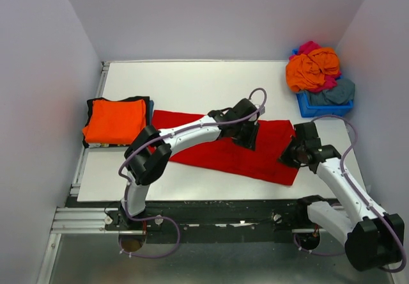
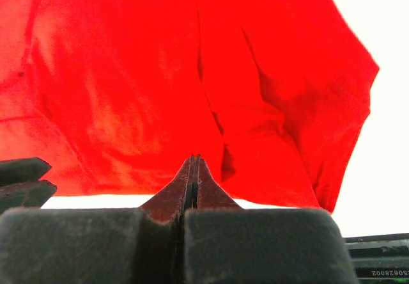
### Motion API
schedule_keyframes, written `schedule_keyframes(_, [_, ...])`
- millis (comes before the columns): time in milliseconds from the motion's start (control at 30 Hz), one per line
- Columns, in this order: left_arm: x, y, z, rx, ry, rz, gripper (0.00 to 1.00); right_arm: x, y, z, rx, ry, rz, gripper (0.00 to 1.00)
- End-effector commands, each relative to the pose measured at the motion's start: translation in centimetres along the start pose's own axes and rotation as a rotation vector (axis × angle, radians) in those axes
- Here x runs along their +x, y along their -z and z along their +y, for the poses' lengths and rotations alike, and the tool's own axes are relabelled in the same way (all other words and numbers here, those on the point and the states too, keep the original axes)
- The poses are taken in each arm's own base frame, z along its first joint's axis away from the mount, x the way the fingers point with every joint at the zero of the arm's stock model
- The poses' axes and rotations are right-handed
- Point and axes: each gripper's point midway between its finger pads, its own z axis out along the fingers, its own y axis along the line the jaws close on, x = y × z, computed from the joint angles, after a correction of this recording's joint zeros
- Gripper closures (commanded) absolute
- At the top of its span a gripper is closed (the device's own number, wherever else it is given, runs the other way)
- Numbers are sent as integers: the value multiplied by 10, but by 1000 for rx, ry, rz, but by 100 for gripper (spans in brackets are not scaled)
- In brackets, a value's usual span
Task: Fold and stack the t-shirts
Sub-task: Fold the other side of the tshirt into a rectangle, then rotate the tshirt 90 degrees
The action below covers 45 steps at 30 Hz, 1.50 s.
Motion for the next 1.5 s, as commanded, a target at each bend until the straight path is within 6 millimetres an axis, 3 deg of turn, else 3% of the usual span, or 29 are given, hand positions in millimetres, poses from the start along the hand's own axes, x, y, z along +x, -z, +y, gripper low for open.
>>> schedule_keyframes(0, [-52,23,15,-65,14,-143,65,-25,10,5,16,47,-91,99])
schedule_keyframes(100, [-67,36,42,-126,45,-193,66,-30,3,16,-26,61,-100,99])
schedule_keyframes(200, [-73,49,76,-193,92,-223,74,-33,-6,25,-44,65,-89,99])
schedule_keyframes(367, [-68,72,125,-245,185,-292,100,-45,-24,33,2,80,-71,99])
schedule_keyframes(567, [-57,95,193,-464,291,-357,100,-66,-40,32,127,54,-73,99])
schedule_keyframes(767, [-51,112,243,-650,429,-409,100,-74,-57,38,163,19,-49,99])
schedule_keyframes(967, [-28,102,262,-700,582,-365,100,-68,-81,37,218,-12,22,99])
schedule_keyframes(1167, [1,73,271,-711,659,-255,100,-73,-97,41,249,-5,43,99])
schedule_keyframes(1333, [23,54,272,-682,701,-197,100,-78,-109,56,319,90,54,99])
schedule_keyframes(1467, [40,48,269,-668,737,-191,100,-89,-119,80,332,150,60,99])
